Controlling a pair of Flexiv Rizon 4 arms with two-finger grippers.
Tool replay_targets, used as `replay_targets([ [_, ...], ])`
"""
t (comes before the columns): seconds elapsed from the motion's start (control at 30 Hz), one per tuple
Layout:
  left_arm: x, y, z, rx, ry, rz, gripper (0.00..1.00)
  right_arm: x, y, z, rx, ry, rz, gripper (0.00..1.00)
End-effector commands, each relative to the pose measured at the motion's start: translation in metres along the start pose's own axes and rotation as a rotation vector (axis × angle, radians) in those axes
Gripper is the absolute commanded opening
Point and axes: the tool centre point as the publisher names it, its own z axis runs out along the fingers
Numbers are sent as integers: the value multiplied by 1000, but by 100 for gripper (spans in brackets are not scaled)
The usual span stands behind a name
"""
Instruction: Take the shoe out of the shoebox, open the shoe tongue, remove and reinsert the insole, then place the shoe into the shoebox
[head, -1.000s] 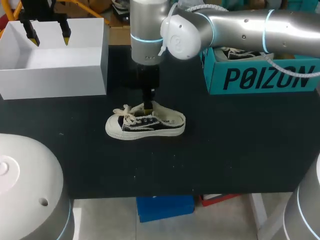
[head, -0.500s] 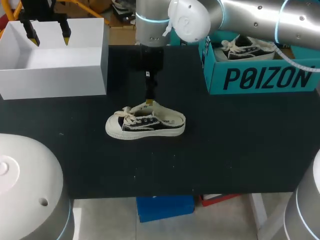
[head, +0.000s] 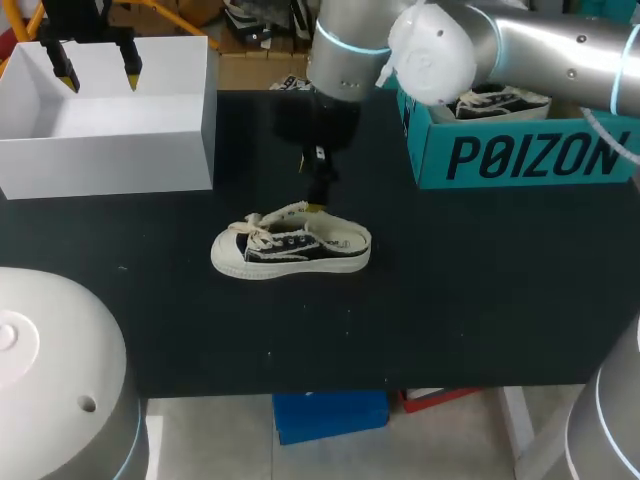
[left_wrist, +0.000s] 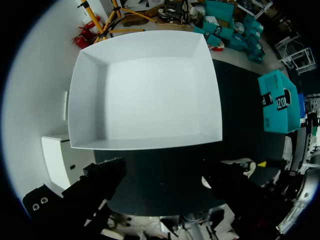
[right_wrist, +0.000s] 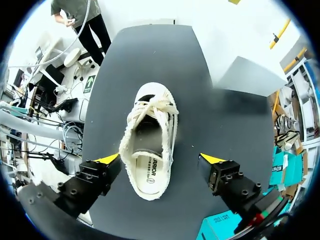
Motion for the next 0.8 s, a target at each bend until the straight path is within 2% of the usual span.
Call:
replay_targets([
  [0.03, 0, 1, 0, 0, -3, -1, 100, 11, -18, 1, -170, -35, 4, 100],
  [0.27, 0, 1, 0, 0, -3, -1, 100, 17, -31, 4, -311, -35, -5, 100],
  [0.8, 0, 1, 0, 0, -3, -1, 100, 17, -31, 4, -311, -35, -5, 100],
])
